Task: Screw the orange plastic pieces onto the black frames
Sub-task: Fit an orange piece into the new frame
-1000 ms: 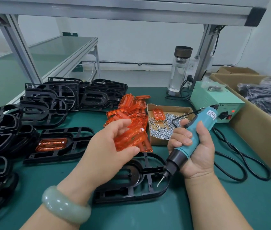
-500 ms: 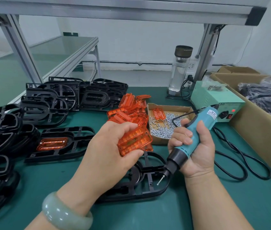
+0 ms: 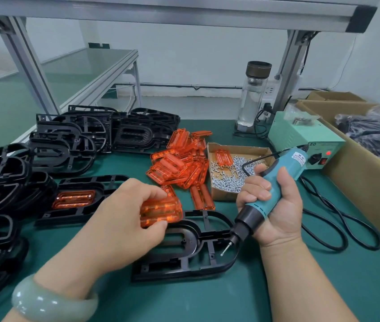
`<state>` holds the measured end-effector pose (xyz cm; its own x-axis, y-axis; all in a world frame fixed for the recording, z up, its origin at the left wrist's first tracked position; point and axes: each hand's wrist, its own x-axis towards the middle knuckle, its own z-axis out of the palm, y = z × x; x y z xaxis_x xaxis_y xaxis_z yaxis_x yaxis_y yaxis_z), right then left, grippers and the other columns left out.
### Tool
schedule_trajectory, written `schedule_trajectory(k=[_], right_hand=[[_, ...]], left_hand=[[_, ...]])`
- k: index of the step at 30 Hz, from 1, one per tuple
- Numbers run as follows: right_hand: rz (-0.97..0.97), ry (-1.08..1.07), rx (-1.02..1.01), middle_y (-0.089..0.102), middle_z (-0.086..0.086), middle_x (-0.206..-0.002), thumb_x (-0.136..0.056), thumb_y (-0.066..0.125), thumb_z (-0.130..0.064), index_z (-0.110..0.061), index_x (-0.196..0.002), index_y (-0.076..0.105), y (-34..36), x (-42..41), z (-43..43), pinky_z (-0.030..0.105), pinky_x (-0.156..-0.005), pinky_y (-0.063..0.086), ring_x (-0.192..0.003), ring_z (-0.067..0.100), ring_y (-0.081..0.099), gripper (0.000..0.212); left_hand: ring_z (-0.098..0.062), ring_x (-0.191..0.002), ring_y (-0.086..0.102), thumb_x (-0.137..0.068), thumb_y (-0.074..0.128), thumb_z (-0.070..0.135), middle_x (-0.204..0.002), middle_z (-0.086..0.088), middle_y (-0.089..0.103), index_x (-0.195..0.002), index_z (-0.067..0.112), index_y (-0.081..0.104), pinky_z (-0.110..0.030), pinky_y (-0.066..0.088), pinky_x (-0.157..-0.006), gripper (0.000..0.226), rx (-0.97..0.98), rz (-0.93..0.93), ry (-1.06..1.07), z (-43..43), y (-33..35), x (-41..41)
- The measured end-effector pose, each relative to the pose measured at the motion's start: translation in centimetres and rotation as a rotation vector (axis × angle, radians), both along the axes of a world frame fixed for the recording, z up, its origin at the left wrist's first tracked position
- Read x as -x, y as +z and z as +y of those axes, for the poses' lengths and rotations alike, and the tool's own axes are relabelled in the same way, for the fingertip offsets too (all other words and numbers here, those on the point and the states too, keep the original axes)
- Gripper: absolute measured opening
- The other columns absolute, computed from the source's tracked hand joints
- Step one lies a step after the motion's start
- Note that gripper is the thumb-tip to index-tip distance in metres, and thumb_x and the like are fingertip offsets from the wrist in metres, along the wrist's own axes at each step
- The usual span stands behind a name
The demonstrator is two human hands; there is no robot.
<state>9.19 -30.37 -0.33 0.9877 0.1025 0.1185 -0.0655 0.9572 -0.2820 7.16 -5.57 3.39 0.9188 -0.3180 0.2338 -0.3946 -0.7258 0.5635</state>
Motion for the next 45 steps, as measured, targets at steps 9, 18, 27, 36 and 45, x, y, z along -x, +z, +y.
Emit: schedule_trajectory(k=[9,18,27,36,45], right_hand=[[0.000,0.005,0.019,0.046,-0.008,-0.058,-0.050,0.094,-0.022,-0.015,-0.090,0.057,0.0,0.0,0.1,0.019,-0.048,0.047,-0.044,0.003,0.047,0.055],[0.008,0.003,0.022,0.047,-0.007,-0.058,-0.050,0.095,-0.021,-0.013,-0.089,0.059,0.0,0.0,0.1,0.020,-0.048,0.047,-0.044,0.004,0.048,0.054],[0.002,0.006,0.022,0.047,-0.007,-0.058,-0.051,0.094,-0.022,-0.013,-0.088,0.060,0.0,0.0,0.1,0.020,-0.048,0.047,-0.044,0.004,0.048,0.052],[0.005,-0.005,0.018,0.047,-0.007,-0.057,-0.049,0.095,-0.021,-0.014,-0.089,0.058,0.0,0.0,0.1,0.019,-0.048,0.047,-0.043,0.004,0.048,0.055],[-0.002,-0.003,0.010,0.047,-0.007,-0.058,-0.050,0.095,-0.022,-0.014,-0.090,0.057,0.0,0.1,0.0,0.019,-0.048,0.047,-0.044,0.004,0.049,0.056]], left_hand=[[0.004,-0.105,0.032,-0.074,0.072,0.041,-0.100,0.025,0.034,-0.112,0.046,0.056,-0.012,0.030,-0.090,0.042,-0.167,0.125,-0.109,-0.2,-2.3,0.3],[-0.004,-0.105,0.030,-0.071,0.074,0.051,-0.100,0.022,0.039,-0.125,0.042,0.054,-0.025,0.034,-0.097,0.058,-0.297,0.191,-0.064,-0.1,-2.0,-0.2],[0.007,-0.078,0.050,-0.082,0.068,0.037,-0.078,0.021,0.054,-0.072,0.048,0.060,-0.009,0.034,-0.065,0.016,-0.264,0.143,-0.020,0.7,-0.6,0.3],[0.005,-0.066,0.050,-0.083,0.067,0.027,-0.071,0.019,0.052,-0.082,0.033,0.072,-0.004,0.034,-0.058,0.008,-0.288,0.125,0.018,-0.1,-1.7,0.2],[0.005,-0.069,0.050,-0.083,0.068,0.029,-0.072,0.019,0.053,-0.081,0.037,0.068,-0.004,0.034,-0.058,0.008,-0.273,0.177,0.035,-0.2,-2.2,-0.1]])
